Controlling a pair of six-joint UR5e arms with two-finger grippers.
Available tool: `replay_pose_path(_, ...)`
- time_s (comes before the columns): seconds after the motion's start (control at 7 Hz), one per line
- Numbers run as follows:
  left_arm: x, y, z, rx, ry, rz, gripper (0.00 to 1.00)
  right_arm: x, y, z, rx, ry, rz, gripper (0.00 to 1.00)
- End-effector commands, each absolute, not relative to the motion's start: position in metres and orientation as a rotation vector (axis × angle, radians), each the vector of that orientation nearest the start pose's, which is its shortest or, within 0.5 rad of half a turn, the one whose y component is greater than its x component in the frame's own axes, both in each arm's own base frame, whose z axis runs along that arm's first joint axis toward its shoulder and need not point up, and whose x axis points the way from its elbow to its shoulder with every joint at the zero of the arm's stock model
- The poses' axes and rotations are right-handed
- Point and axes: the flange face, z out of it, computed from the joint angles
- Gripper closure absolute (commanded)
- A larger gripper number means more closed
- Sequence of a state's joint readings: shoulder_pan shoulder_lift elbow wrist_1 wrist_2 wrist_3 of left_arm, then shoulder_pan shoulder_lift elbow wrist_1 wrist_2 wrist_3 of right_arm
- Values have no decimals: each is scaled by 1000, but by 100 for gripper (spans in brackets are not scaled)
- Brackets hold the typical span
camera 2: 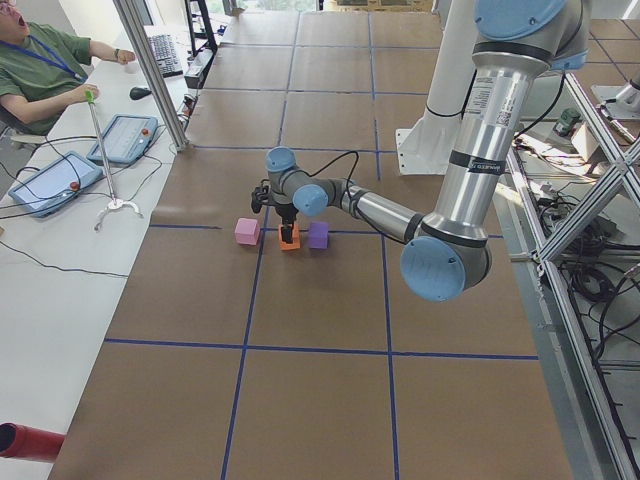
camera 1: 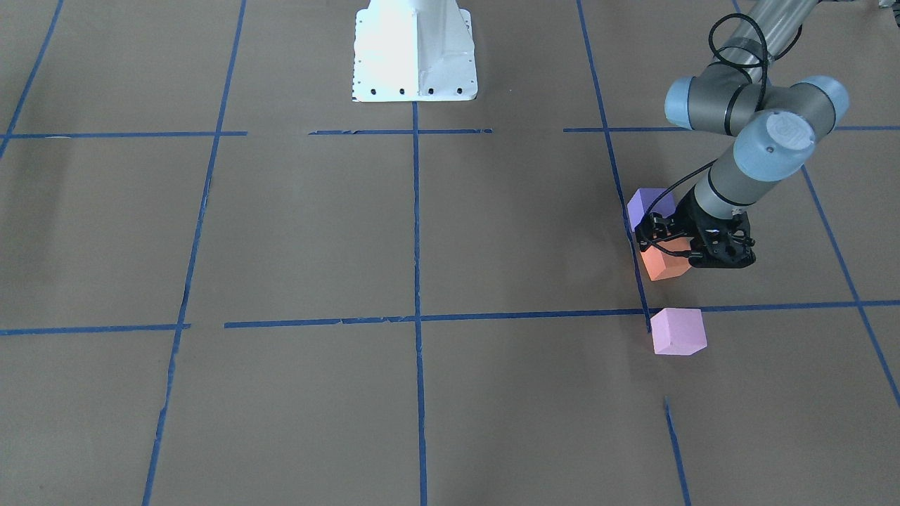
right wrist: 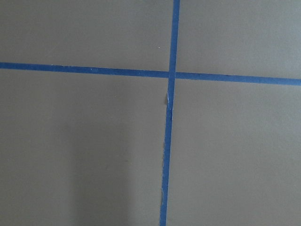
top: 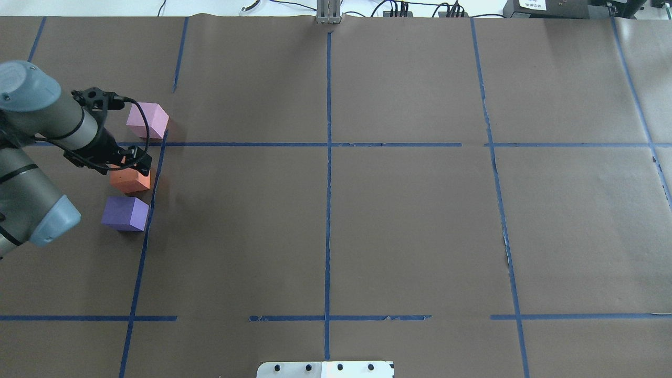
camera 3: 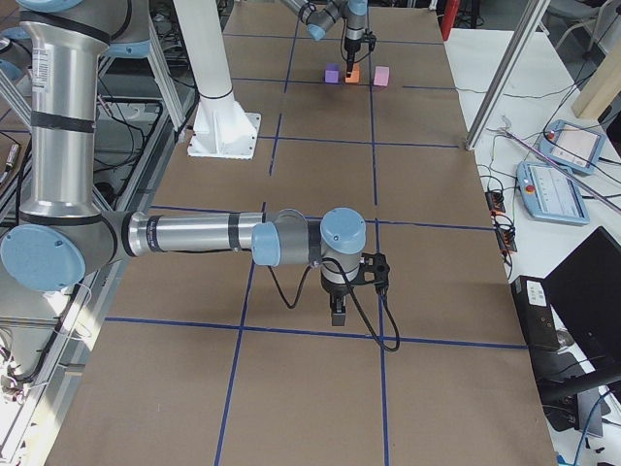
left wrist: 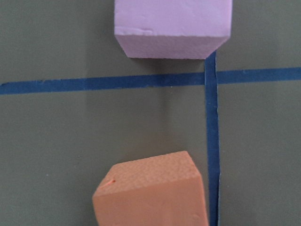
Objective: Arrange blocks in a line
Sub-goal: 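Open the left gripper to release the orange cube and lift away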
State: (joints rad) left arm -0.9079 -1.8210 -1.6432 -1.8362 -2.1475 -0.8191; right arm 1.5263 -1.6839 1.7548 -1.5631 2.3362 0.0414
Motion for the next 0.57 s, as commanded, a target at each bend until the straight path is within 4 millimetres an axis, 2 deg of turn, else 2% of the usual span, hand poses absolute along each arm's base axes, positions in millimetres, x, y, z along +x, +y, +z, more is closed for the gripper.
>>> replay_pose_path(0.0,193,-574,452,135,749,-43,0,44,-451,620,43,-768,-33,0)
replay_pose_path(0.14,109,-595,467,195,679,52,0,44,-451,620,43,-768,-33,0)
replay_pose_path(0.29,32,-599,495,222,630,150,0,44,-451,620,43,-768,-33,0)
replay_pose_path(0.43,-28,-593,543,193,616,208,0,44,-451,620,43,-768,-33,0)
